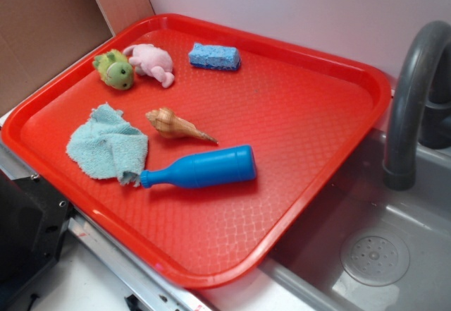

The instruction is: Grab the blue bottle.

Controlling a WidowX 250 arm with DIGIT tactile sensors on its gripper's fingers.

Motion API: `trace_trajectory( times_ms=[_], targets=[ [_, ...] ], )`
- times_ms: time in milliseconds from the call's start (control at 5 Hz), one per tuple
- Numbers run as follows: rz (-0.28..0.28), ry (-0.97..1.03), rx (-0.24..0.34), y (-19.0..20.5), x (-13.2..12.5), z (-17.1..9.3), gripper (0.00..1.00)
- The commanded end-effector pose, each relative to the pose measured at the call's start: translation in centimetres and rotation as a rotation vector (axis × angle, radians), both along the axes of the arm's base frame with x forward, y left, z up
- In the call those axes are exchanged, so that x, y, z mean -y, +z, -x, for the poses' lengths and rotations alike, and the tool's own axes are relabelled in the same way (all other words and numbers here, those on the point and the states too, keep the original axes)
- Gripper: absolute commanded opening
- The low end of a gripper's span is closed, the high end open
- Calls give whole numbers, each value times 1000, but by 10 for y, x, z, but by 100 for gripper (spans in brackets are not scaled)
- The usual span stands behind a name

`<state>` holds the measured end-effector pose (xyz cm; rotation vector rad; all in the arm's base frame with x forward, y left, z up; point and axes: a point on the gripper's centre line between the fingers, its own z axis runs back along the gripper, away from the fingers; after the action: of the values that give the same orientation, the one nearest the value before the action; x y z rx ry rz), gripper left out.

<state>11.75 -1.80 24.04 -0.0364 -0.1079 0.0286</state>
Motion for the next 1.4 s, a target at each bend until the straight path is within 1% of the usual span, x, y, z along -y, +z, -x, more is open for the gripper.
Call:
trace_trajectory(
  times_ms=[0,200,400,600,800,1000,1200],
  targets=[
    [-1,-263,79,-16,19,-29,100],
    [76,-453,104,-30,32,-41,100],
    [85,-524,112,-49,58,-38,100],
    [59,-541,118,-77,82,-41,100],
    [25,-561,65,-102,97,-42,100],
    [-28,-569,-7,-134,108,-45,100],
    [-78,-542,-61,-156,107,-48,100]
  ],
)
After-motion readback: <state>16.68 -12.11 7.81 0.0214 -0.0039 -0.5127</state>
